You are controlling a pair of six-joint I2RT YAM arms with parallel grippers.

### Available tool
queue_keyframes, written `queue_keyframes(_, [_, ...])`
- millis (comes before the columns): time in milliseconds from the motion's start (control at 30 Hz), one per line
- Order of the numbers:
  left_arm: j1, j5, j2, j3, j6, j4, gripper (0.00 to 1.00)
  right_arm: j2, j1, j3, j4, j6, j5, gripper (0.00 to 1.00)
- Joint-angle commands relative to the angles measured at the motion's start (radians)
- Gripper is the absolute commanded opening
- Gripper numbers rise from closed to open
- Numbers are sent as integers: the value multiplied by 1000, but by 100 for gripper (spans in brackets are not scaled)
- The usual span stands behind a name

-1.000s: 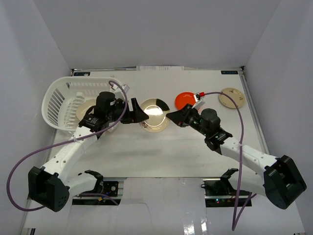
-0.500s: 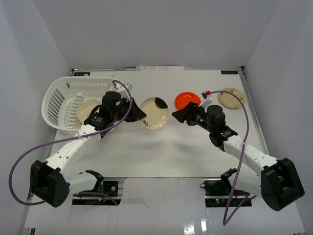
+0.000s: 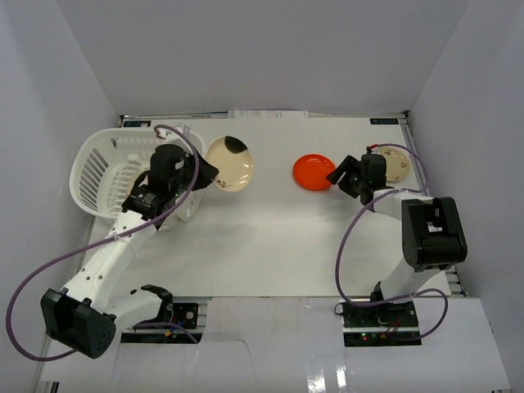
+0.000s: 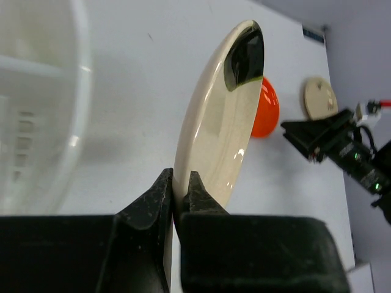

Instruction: Place the plates into the plastic bin on the countertop

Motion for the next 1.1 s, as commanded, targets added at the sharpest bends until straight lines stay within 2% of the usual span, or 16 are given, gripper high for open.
queue_keyframes(0, [162, -88, -81, 66, -36, -1, 1, 95, -23, 90, 13, 7, -4, 67])
queue_keyframes(33, [275, -56, -84, 58, -44, 5, 1, 117, -27, 100, 15, 15, -15, 67])
queue_keyframes(100, [388, 10, -75, 31, -65, 16, 1, 181, -27, 125, 29, 44, -41, 66])
queue_keyframes(133, [505, 83, -69, 21, -73, 19, 1, 198, -31, 128, 39, 56, -49, 61])
queue_keyframes(200, [606, 141, -54, -18, -104, 40, 1, 238, -32, 125, 91, 96, -66, 55])
queue_keyframes(233, [699, 194, -49, -34, -119, 50, 1, 249, -35, 125, 108, 110, -71, 47])
queue_keyframes(300, [773, 230, -34, -84, -168, 82, 0, 281, -35, 119, 157, 147, -84, 39])
queue_keyframes(333, [813, 235, -25, -98, -179, 90, 0, 289, -38, 114, 176, 159, -92, 30])
queue_keyframes(467, [845, 218, 55, -114, -191, 108, 3, 270, -40, 62, 285, 207, -110, 8])
queue_keyframes(633, [852, 185, 95, -118, -165, 90, 6, 108, -41, -20, 352, 208, -144, 8])
queue_keyframes(700, [850, 170, 97, -129, -156, 85, 24, 51, -37, -33, 355, 208, -164, 8])
queue_keyframes(733, [852, 158, 98, -138, -151, 82, 37, -7, -28, -41, 355, 202, -170, 8])
queue_keyframes(767, [852, 150, 97, -141, -144, 82, 53, -36, -20, -53, 354, 198, -175, 8])
queue_keyframes(800, [850, 149, 97, -140, -139, 82, 77, -65, -9, -56, 351, 193, -178, 8])
queue_keyframes(867, [852, 158, 87, -131, -130, 80, 96, -141, 34, -53, 320, 169, -186, 8])
queue_keyframes(1067, [849, 312, 14, -80, -118, 94, 98, -262, 213, -28, 285, 149, -227, 8])
